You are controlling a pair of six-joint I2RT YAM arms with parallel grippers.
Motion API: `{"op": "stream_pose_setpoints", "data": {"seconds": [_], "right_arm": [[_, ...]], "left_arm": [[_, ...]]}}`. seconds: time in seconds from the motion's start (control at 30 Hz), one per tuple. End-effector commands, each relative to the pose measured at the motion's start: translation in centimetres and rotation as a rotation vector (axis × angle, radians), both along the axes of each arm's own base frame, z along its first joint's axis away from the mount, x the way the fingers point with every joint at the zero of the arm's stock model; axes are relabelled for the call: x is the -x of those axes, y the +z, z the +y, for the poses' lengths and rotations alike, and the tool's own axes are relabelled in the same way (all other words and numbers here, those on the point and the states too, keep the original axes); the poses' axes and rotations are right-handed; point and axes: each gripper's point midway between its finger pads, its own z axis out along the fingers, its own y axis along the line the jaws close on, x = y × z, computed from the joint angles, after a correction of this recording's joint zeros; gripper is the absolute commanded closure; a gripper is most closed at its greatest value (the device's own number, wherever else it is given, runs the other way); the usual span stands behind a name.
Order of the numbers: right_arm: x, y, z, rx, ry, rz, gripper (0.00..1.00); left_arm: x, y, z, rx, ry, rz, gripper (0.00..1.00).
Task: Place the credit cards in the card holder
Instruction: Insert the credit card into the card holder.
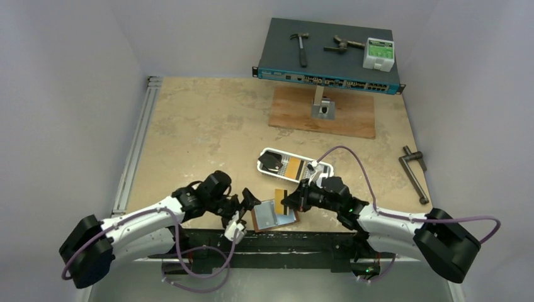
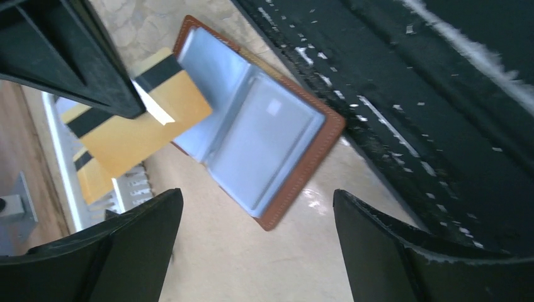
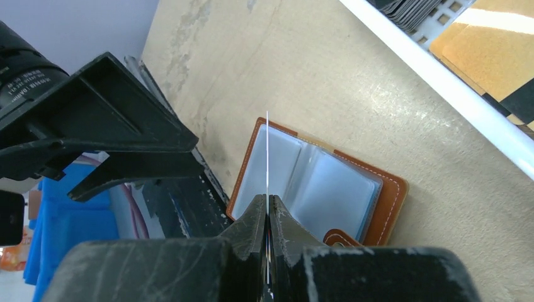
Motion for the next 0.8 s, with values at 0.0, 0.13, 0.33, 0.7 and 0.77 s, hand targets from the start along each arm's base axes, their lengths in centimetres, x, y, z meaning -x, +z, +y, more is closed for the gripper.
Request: {"op": "stream_pose_setpoints", "data": {"seconds": [0.0,0.13,0.33,0.7,0.77], "right_arm": [[0.1,0.4,0.8,-0.037,0.042,-0.009,1.0],[0.5,-0.4,0.6,-0.028,0.048,0.014,1.0],[0.8,-0.8,0.3,-0.026,0.049,0.028,1.0],[1.1,-1.5,0.4,-0.037,0.053,0.053,1.0],[1.2,-1.6,0.4,-0.044,0.054,0.059,1.0]], "left_arm": [[-1.9,2.7,-4.4,0.173,-0.115,-0.152,0.16],[-1.9,1.5,-4.8,0.13,-0.173,-0.17,0.28],[-0.8,-1.0,-3.8,0.073,-0.304,-0.229,0.3],[-0.4,-3.3,-3.2,-0.021,-0.366,-0.264,0.43],[-0.3,-3.7,-3.0,-0.038,-0.372,-0.263,0.5]]}}
